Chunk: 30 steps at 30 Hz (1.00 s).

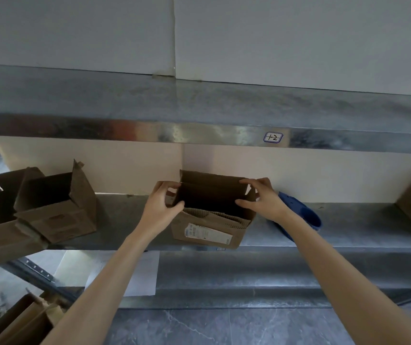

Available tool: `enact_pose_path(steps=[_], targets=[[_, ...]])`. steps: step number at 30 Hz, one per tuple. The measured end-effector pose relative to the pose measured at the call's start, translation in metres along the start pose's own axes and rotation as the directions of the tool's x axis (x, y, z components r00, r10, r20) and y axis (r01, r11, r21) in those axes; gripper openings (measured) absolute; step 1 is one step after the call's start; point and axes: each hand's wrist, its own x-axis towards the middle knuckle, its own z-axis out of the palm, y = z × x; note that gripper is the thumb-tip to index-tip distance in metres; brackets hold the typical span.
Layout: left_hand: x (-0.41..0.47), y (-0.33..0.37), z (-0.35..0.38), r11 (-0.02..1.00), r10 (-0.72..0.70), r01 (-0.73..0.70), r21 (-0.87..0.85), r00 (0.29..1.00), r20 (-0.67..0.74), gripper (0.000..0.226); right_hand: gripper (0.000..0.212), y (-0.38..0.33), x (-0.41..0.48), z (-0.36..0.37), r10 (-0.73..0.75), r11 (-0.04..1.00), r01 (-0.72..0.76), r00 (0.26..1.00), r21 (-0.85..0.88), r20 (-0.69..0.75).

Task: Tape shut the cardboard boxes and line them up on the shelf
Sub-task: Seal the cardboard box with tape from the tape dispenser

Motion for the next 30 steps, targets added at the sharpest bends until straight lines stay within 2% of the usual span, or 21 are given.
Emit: enact_pose_path(steps=[4, 10, 14, 17, 21, 25, 30], targets=[[-0.003, -0.003, -0.003, 1.0, 0.005, -0.003, -0.021, 0.997, 0.075, 0.035, 0.061, -0.003, 0.001, 0.006, 0.007, 1.0, -0.006, 1.0, 0.026, -0.028], [-0.008, -0.006, -0.006, 0.994, -0.013, 0.028, -0.109, 0.99, 0.137, 0.031, 0.046, -0.004, -0.001, 0.014, -0.032, 0.995, 0.033, 0.999, 0.095, -0.01], [-0.008, -0.007, -0.008, 0.993, -0.021, 0.042, -0.107, 0.981, 0.192, 0.017, 0.042, -0.002, -0.006, 0.017, -0.054, 0.985, 0.032, 0.99, 0.17, 0.129], [-0.009, -0.007, -0.011, 0.996, -0.024, 0.044, -0.079, 0.971, 0.237, 0.031, 0.055, -0.001, -0.009, 0.019, -0.039, 0.982, 0.004, 0.982, 0.189, 0.185], [-0.005, -0.01, -0.007, 0.999, -0.014, 0.019, -0.033, 0.99, 0.143, 0.035, 0.072, 0.002, -0.012, 0.018, -0.083, 0.985, 0.052, 0.979, 0.164, 0.186], [-0.001, -0.012, 0.001, 1.0, 0.007, -0.007, -0.005, 0.999, 0.032, 0.046, 0.069, 0.005, -0.012, 0.023, -0.1, 0.988, 0.094, 0.994, 0.121, 0.053], [0.0, -0.019, 0.01, 0.999, 0.039, -0.038, 0.033, 0.998, -0.05, 0.049, 0.072, 0.013, -0.013, 0.027, -0.117, 0.987, 0.117, 0.993, 0.112, -0.009]])
